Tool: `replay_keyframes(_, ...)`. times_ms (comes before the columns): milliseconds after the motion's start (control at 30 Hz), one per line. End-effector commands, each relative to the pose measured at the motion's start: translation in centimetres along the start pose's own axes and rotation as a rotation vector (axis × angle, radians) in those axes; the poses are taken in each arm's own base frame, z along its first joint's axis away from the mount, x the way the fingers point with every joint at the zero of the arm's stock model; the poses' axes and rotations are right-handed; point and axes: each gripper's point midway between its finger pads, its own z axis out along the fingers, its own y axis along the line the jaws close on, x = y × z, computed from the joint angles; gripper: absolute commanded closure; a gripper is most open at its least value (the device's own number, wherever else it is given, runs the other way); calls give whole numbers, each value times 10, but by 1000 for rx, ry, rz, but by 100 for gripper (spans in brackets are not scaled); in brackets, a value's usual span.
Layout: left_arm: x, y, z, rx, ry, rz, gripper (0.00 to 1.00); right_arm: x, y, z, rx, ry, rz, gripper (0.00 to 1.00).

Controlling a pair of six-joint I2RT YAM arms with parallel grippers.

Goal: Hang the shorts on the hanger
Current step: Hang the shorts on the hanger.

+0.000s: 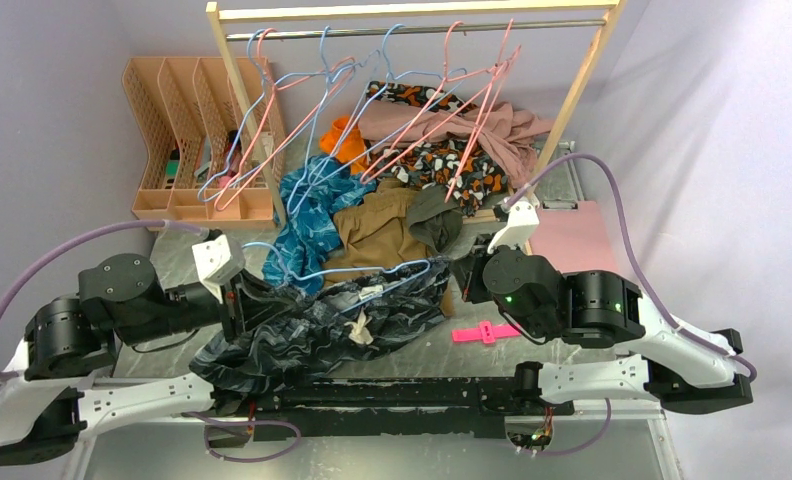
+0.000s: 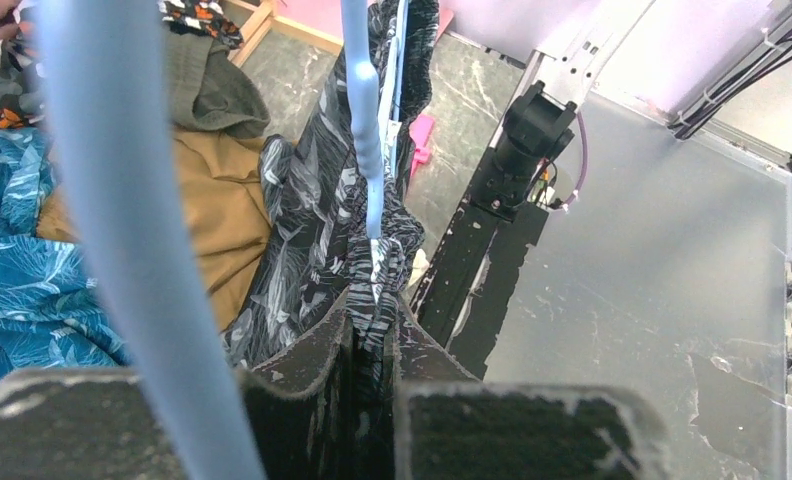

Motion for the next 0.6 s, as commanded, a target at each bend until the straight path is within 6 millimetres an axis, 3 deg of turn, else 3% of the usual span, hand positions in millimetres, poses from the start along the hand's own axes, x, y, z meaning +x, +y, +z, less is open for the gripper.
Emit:
replay_keyframes(0,-1,8,6,-44,15,10,93,-9,-4,-5,-5,-22,-4,100)
replay_keyframes(200,20,13,21,-65,99,21,93,-22,17,-16,-108,-20,45,100)
replay_keyframes(367,26,19,28,-87,105,35,93,-33,36,-28,-194,2,55,100)
replay_keyframes(467,30,17,34,-75,111,40,93,-41,54,-34,-280,4,69,100)
replay_keyframes(567,37,9,45,-24,130,33,93,-60,84,-44,-414,-34,99,100)
